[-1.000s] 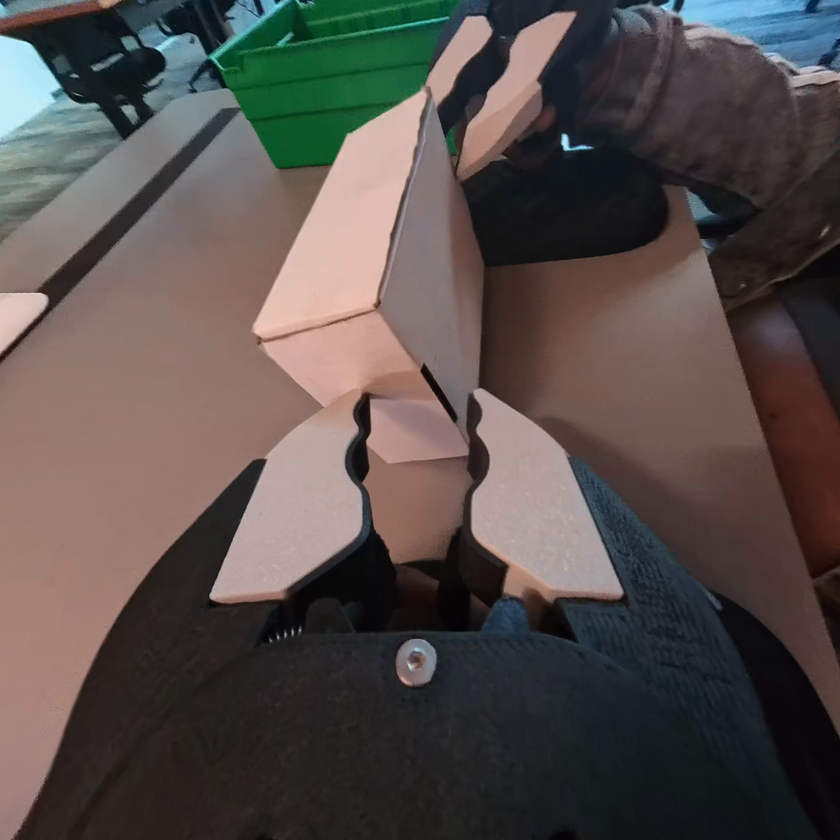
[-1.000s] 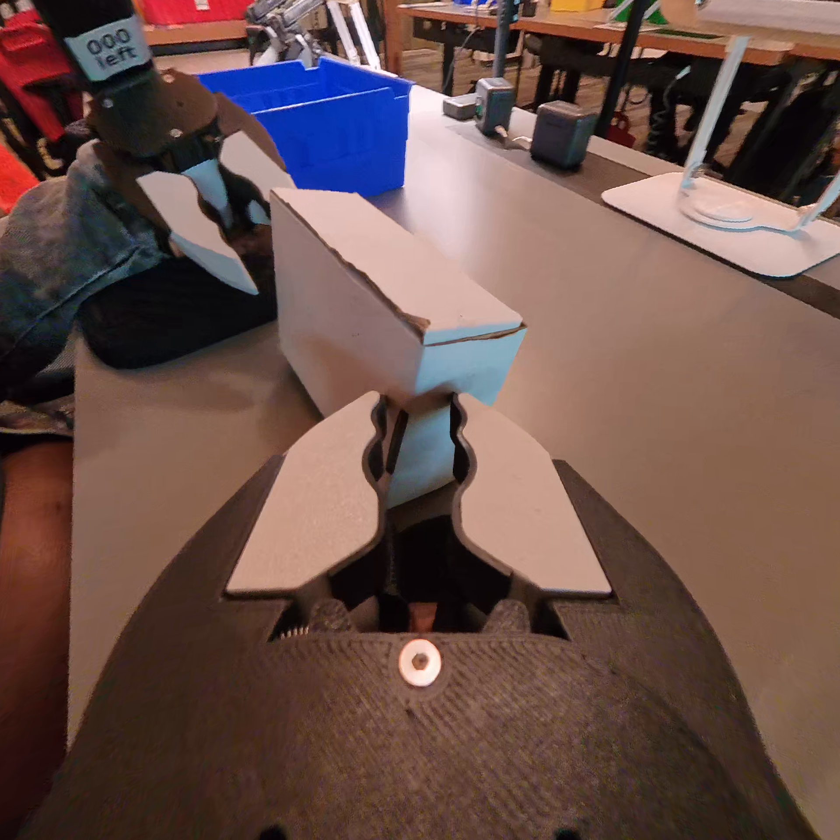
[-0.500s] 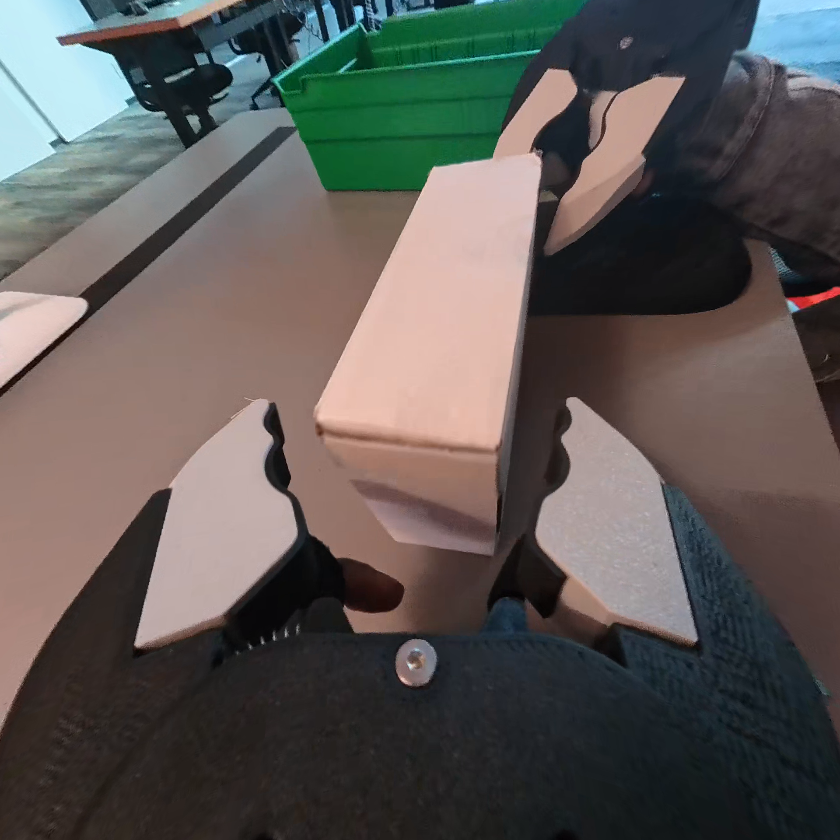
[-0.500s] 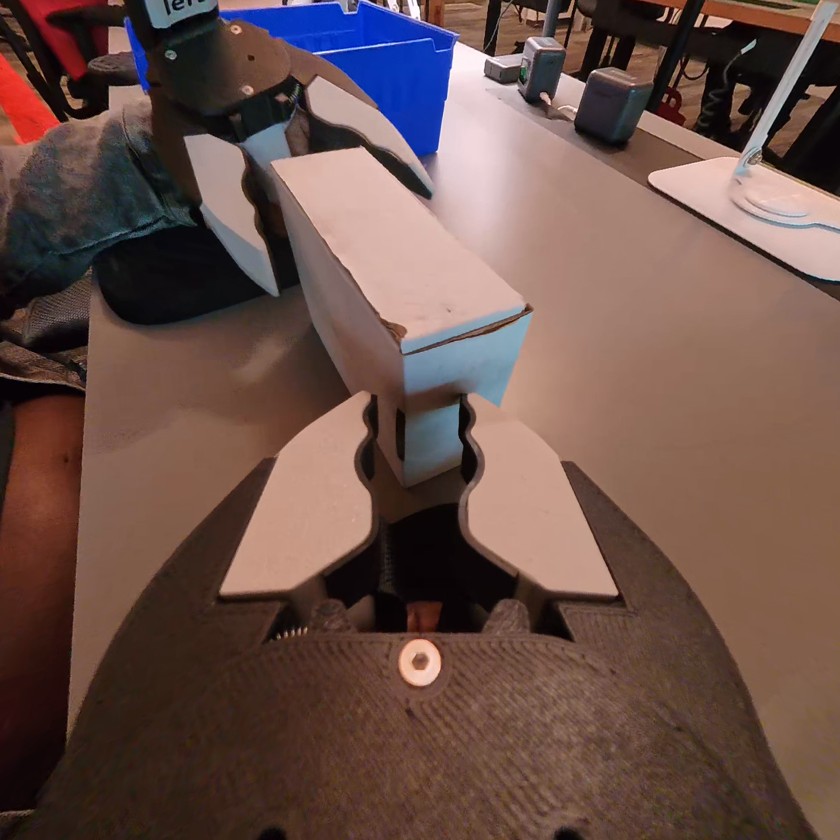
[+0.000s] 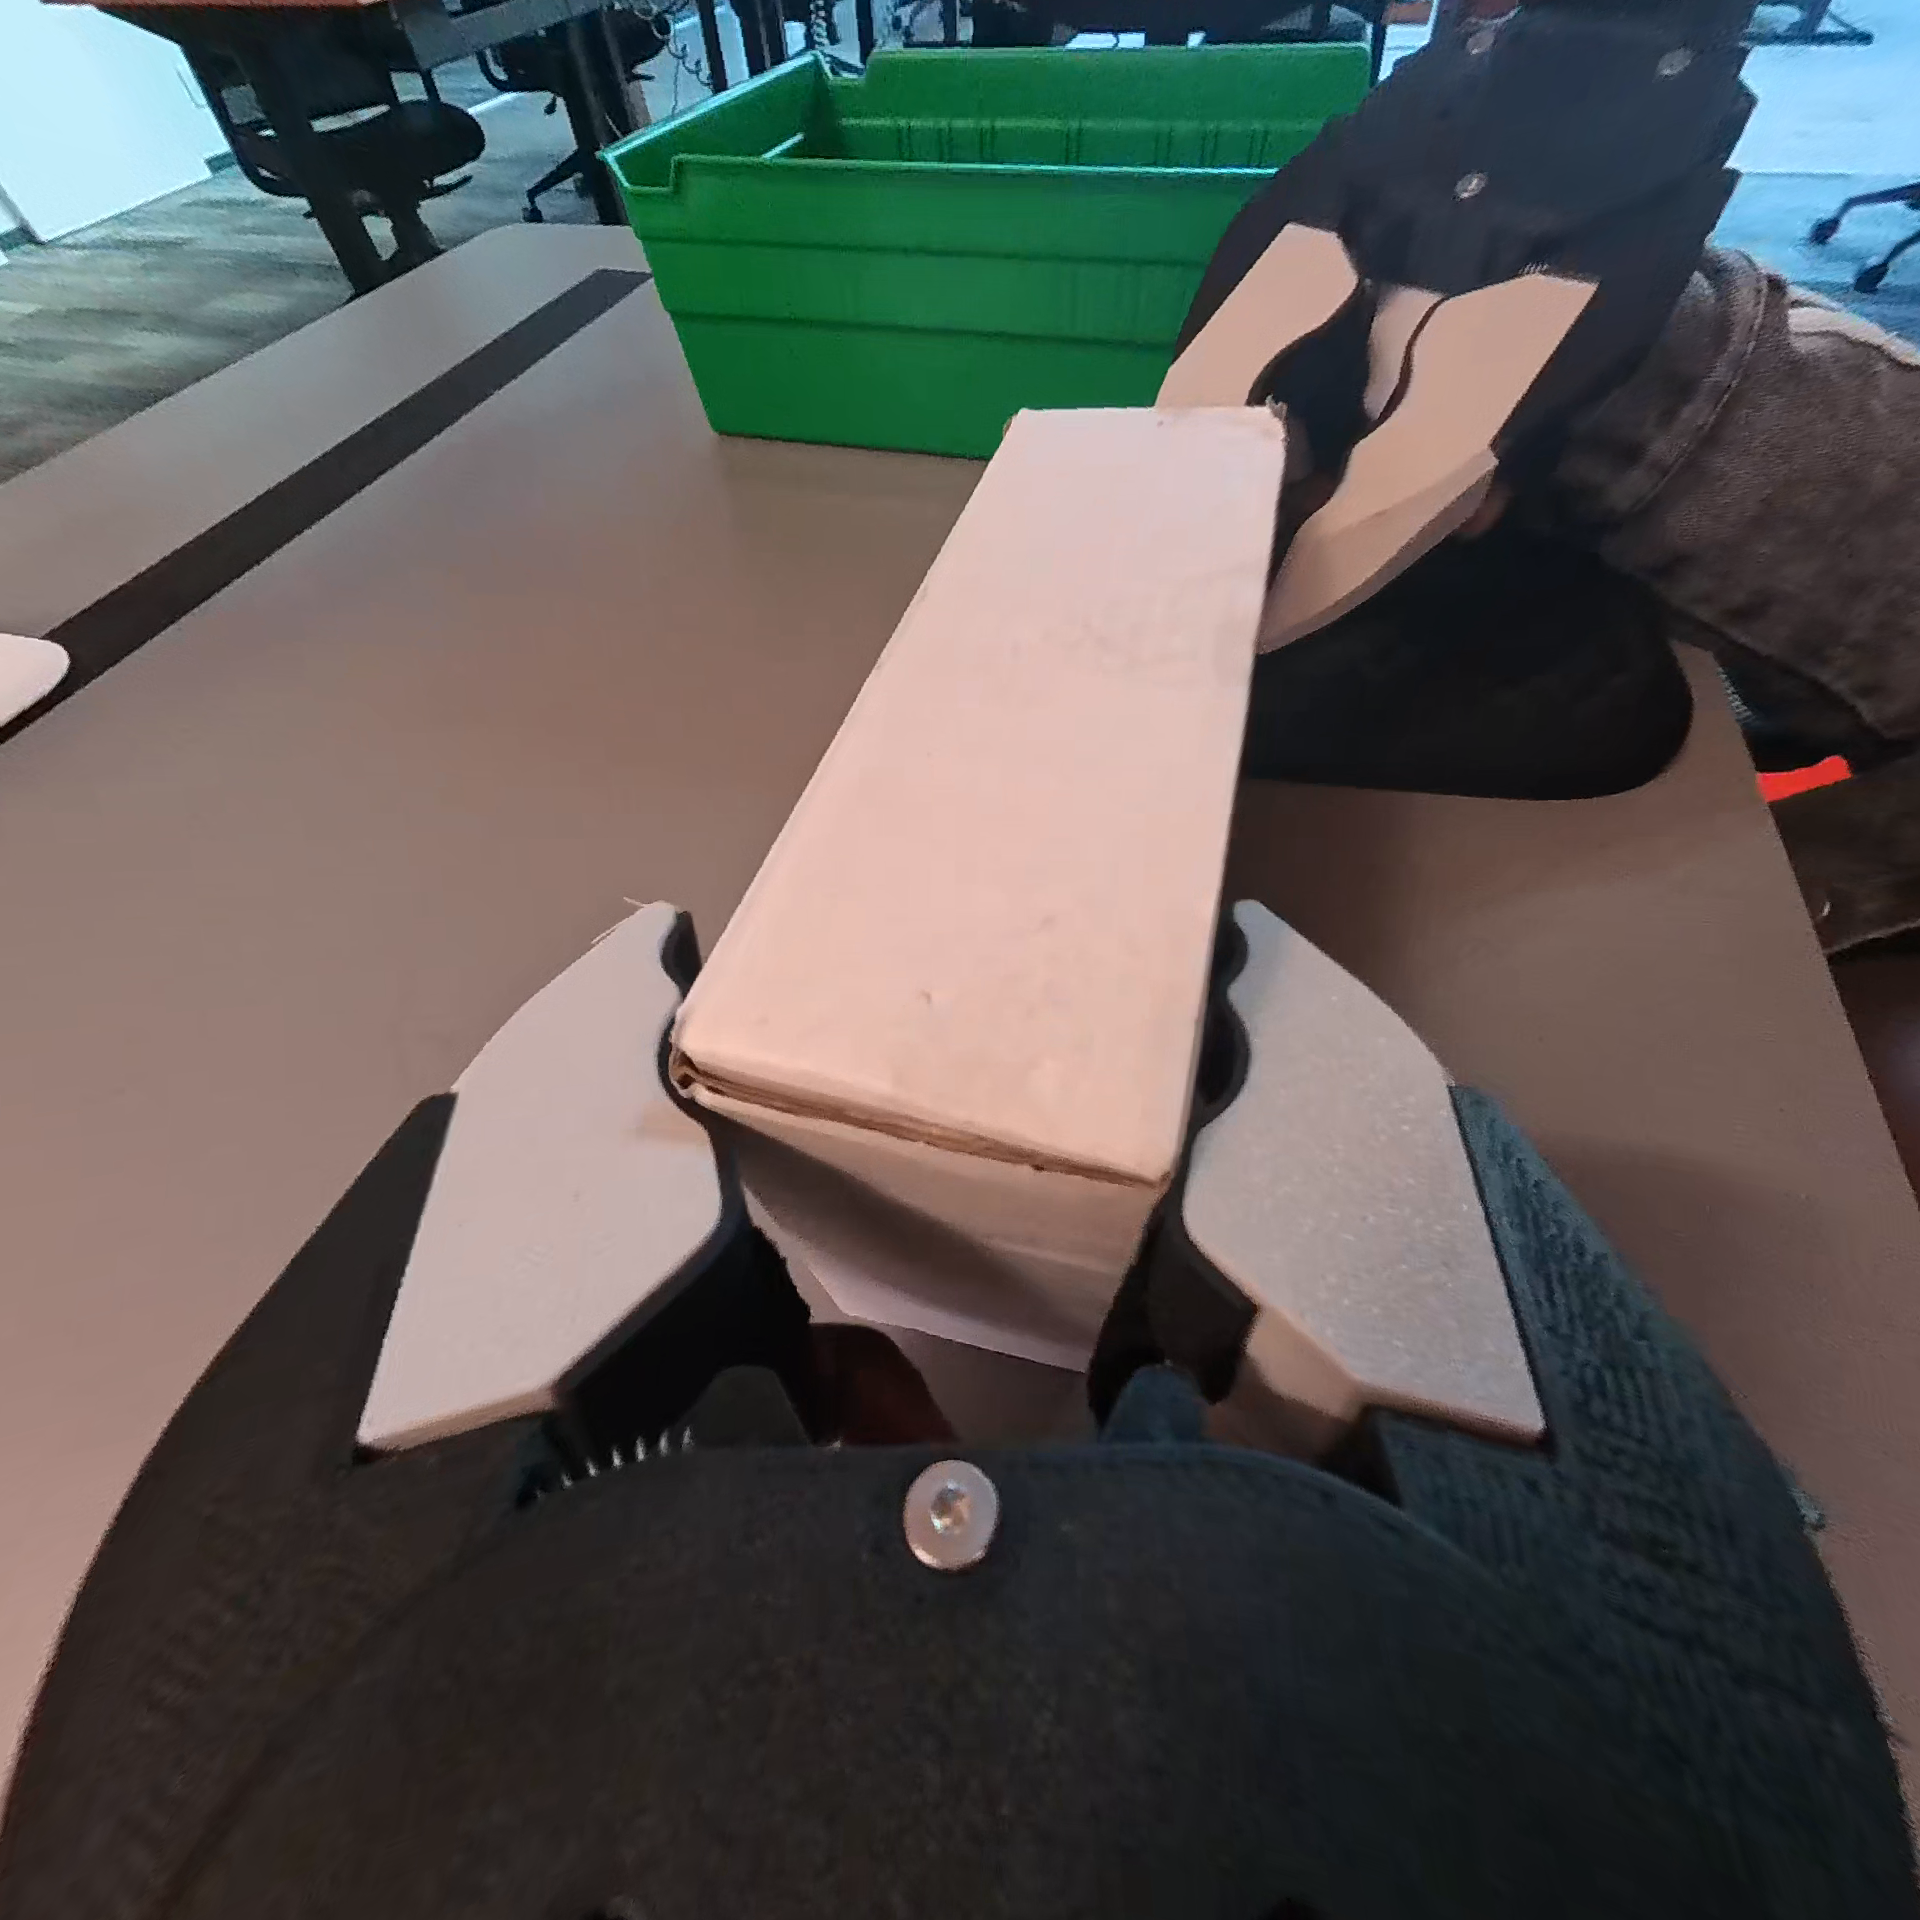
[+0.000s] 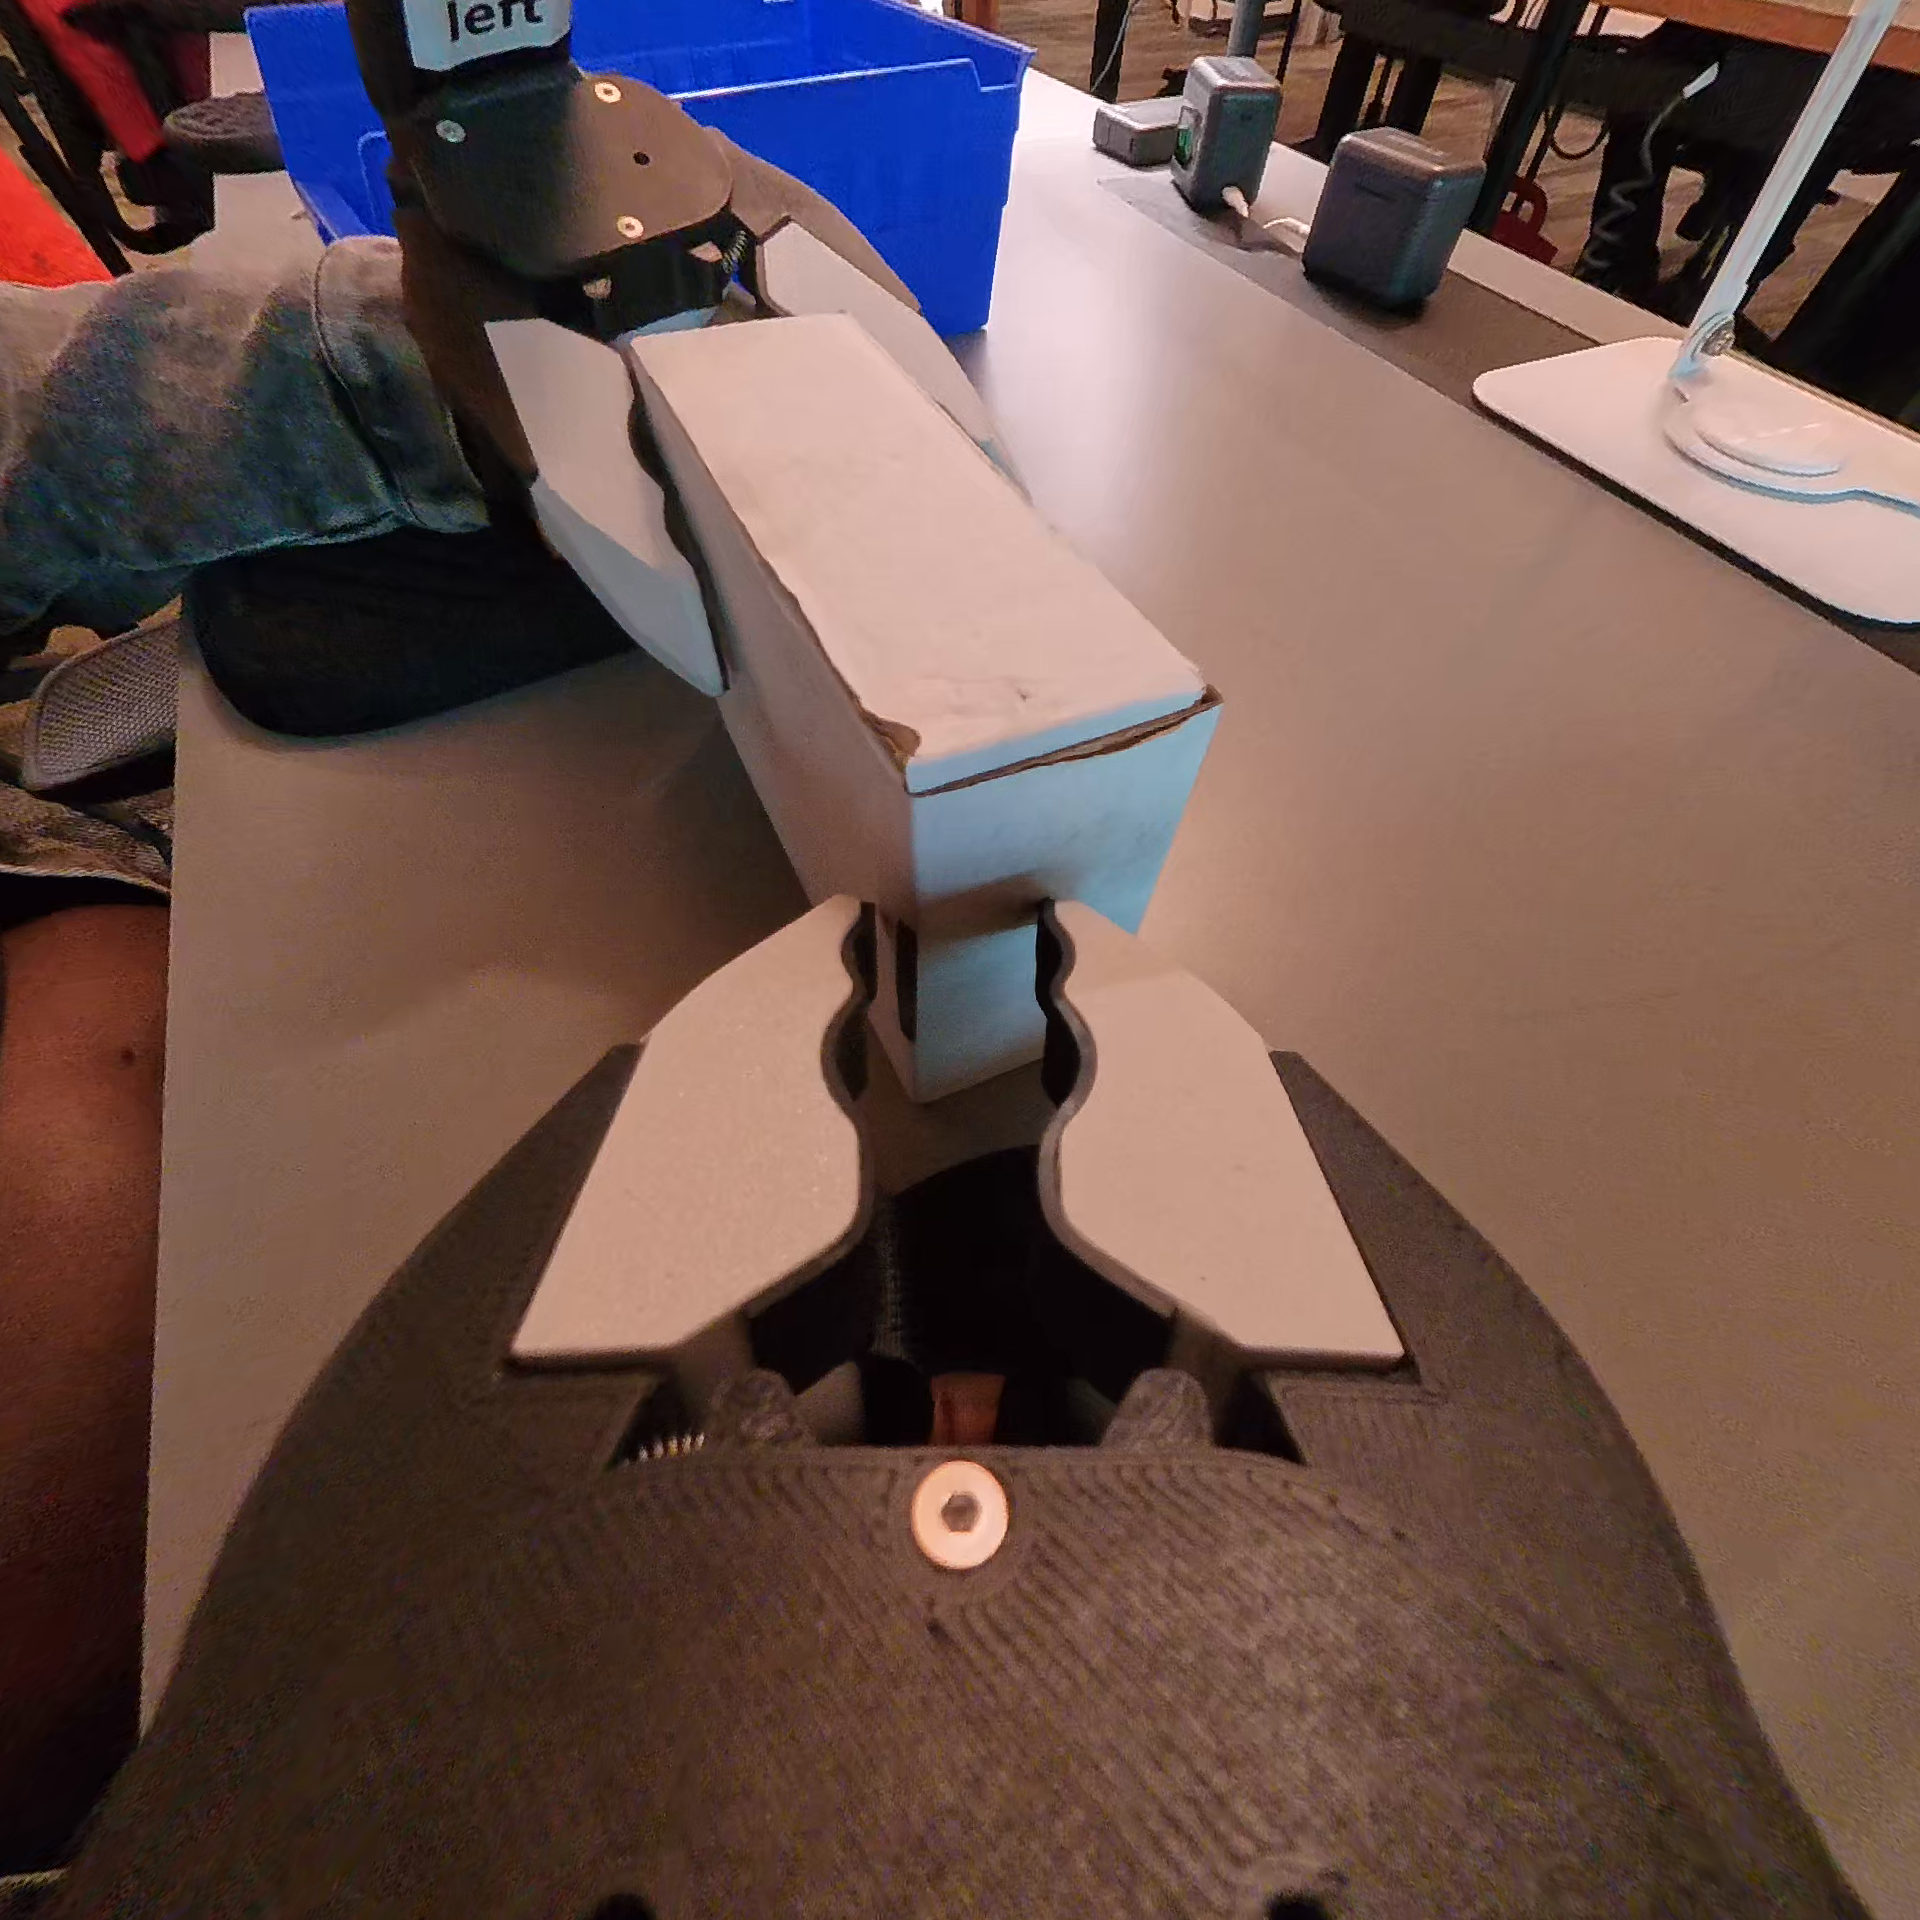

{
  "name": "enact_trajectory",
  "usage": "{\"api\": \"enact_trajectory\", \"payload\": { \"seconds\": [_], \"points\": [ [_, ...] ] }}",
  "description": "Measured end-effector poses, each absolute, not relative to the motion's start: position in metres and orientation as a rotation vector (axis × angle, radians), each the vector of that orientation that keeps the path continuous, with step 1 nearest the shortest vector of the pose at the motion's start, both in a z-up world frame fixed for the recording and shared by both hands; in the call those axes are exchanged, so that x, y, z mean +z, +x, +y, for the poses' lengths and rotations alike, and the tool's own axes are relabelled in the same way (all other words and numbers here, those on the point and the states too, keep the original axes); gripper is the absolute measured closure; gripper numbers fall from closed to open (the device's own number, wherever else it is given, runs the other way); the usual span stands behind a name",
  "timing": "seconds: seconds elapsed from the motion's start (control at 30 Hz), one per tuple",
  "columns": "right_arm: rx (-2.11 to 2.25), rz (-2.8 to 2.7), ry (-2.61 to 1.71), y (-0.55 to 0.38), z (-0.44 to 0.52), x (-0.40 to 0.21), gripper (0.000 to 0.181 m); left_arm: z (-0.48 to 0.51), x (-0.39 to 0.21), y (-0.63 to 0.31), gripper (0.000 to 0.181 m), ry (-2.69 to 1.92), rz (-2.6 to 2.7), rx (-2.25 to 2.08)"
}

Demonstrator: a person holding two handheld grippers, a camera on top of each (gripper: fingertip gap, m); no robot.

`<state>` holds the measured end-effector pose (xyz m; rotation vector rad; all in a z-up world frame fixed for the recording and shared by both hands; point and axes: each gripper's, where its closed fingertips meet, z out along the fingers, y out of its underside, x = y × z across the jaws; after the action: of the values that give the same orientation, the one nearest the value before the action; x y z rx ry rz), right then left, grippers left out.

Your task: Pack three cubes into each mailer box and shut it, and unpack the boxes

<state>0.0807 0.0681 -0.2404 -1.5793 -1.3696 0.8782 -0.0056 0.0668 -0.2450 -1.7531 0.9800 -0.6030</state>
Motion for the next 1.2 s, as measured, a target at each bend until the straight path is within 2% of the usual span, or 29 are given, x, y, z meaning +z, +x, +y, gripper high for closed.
{"api": "enact_trajectory", "payload": {
  "seconds": [0.17, 0.4, 0.63, 1.07, 1.2],
  "points": [
    [0.875, -1.375, -1.551, 0.082, 0.068, -0.237, 0.148, 0.066, -0.245, -0.006, 0.092, -1.741, 0.99, -0.566],
    [0.594, -1.358, -1.146, 0.082, 0.063, -0.188, 0.137, 0.067, -0.246, -0.006, 0.092, -1.763, 0.984, -0.58],
    [0.278, -1.509, -1.012, 0.066, 0.06, -0.182, 0.144, 0.067, -0.247, -0.007, 0.092, -1.772, 0.985, -0.585],
    [-0.047, -1.695, -0.888, 0.055, 0.059, -0.183, 0.145, 0.066, -0.247, -0.007, 0.093, -1.777, 0.989, -0.585],
    [-0.199, -1.726, -0.796, 0.049, 0.058, -0.179, 0.14, 0.066, -0.248, -0.006, 0.094, -1.779, 0.991, -0.586]
  ]
}}
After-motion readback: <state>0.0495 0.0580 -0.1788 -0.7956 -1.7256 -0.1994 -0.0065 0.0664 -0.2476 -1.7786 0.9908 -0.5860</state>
